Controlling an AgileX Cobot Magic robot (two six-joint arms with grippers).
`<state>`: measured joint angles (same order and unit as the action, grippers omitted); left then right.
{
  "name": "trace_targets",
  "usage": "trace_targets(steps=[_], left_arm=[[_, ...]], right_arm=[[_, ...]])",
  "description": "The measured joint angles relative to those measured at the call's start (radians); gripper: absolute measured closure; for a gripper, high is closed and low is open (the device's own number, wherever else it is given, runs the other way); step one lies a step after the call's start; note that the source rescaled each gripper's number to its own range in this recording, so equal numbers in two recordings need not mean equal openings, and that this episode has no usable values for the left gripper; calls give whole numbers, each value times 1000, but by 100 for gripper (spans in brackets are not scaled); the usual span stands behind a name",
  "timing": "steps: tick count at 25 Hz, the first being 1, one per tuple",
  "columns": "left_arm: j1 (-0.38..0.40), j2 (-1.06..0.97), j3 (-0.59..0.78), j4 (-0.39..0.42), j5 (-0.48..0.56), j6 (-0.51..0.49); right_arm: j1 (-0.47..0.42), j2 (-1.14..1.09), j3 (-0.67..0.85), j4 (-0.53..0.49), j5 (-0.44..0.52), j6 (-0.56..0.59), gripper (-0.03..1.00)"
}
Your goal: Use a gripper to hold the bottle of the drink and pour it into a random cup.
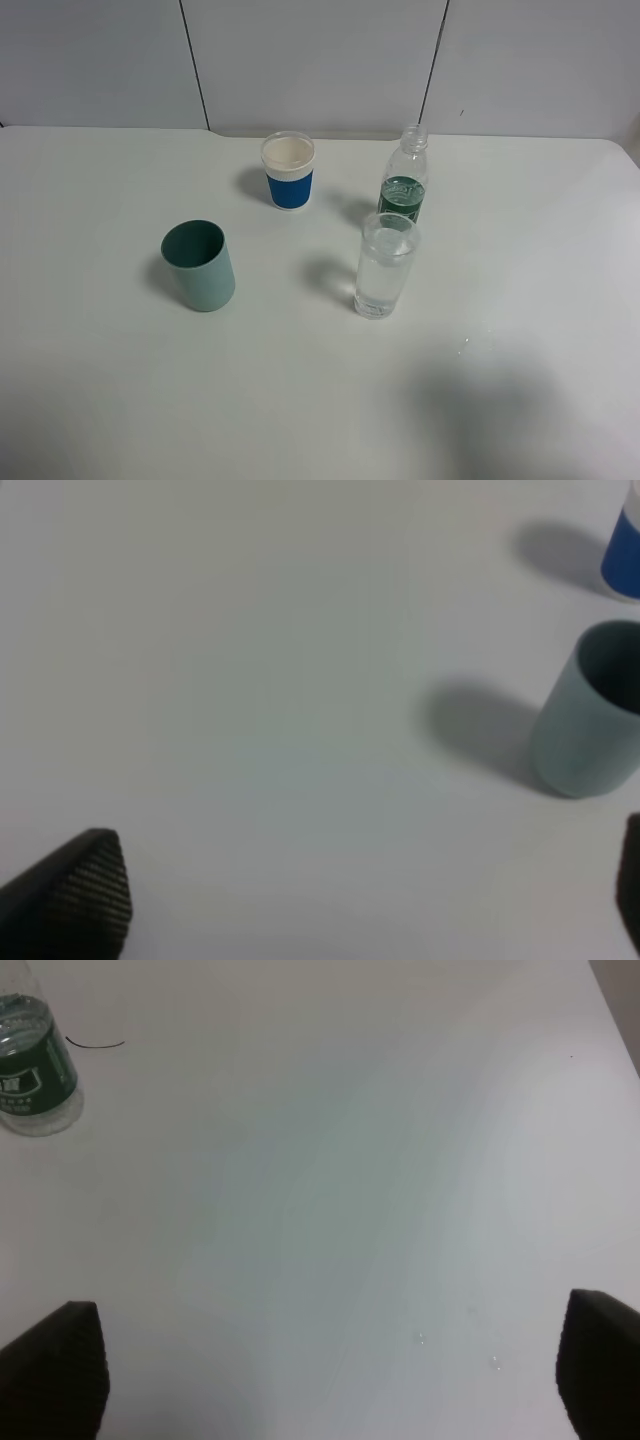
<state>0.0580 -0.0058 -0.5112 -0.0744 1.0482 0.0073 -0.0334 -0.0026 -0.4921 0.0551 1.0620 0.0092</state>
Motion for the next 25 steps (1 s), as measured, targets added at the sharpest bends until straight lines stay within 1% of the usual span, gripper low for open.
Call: trace_targets(steps=[8, 13, 25], left_arm=[[0, 0, 0, 0, 0, 0], [0, 0, 0, 0, 0, 0], [0, 0, 0, 0, 0, 0]], right_arm=[[-2, 0, 0, 0, 0, 0, 9], [-43, 0, 0, -1, 0, 0, 9], [-40, 0, 0, -1, 0, 0, 9]])
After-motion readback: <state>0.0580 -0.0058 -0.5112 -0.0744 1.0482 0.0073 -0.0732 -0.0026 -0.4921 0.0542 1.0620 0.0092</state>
